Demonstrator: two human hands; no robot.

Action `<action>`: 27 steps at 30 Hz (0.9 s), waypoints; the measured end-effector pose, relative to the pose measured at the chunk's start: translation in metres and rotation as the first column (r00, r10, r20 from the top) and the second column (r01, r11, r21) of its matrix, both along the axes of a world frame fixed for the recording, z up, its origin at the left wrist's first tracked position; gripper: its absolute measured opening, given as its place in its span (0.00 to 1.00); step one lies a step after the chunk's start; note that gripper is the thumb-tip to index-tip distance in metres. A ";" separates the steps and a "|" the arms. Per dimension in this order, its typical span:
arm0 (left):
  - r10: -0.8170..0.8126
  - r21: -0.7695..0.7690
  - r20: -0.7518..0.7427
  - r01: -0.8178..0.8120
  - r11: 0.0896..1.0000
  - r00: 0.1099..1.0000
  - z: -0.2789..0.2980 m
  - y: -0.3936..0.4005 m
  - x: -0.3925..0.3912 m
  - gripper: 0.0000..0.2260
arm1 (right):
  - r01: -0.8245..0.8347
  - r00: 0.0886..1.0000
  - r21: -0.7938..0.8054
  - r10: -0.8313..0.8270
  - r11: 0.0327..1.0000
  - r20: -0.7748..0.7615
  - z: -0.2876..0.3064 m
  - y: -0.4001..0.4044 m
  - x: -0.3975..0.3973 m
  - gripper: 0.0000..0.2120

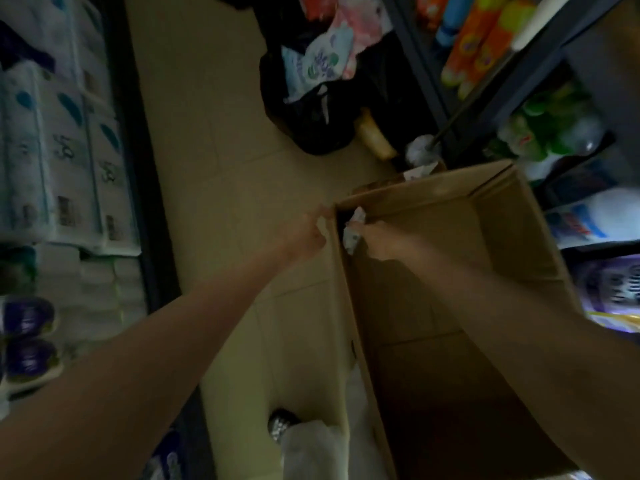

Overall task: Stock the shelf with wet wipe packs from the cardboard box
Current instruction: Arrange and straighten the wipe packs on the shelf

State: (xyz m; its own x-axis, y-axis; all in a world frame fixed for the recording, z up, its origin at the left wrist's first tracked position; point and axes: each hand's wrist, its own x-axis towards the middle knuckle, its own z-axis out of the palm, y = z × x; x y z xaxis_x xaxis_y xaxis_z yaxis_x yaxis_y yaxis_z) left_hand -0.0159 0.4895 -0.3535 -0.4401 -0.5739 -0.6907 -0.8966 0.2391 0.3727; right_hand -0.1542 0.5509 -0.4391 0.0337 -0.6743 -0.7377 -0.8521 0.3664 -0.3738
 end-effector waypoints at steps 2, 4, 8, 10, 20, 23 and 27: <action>0.036 0.012 -0.006 -0.036 0.999 0.999 -0.012 -0.002 0.001 0.20 | -0.024 0.999 -0.012 0.025 1.000 0.034 -0.013 -0.005 0.003 0.22; 0.073 0.044 0.008 -0.073 0.996 0.997 -0.014 -0.002 0.001 0.21 | 0.017 1.000 -0.010 -0.017 1.000 -0.001 -0.018 -0.005 -0.001 0.19; 0.049 0.070 -0.010 -0.048 0.996 0.999 0.000 0.004 0.004 0.21 | 0.129 0.991 -0.014 -0.129 0.992 -0.032 0.003 0.009 -0.011 0.18; 0.022 0.064 -0.035 -0.020 0.998 0.999 0.010 0.003 0.003 0.21 | 0.219 0.973 -0.054 -0.222 0.974 -0.061 0.019 0.013 -0.017 0.12; -0.007 -0.068 -0.149 -0.003 0.998 0.989 0.054 0.009 0.015 0.17 | 0.223 0.961 0.043 -0.213 0.974 -0.175 0.042 0.026 -0.020 0.18; -0.109 -0.146 -0.130 0.090 0.985 0.985 0.026 0.023 0.015 0.16 | 0.240 0.963 -0.077 -0.247 0.968 -0.104 -0.002 0.039 -0.019 0.25; -0.256 -0.217 -0.149 0.221 0.951 0.955 -0.016 0.026 -0.001 0.16 | 0.312 0.949 -0.104 -0.314 0.944 -0.001 -0.071 0.035 -0.029 0.29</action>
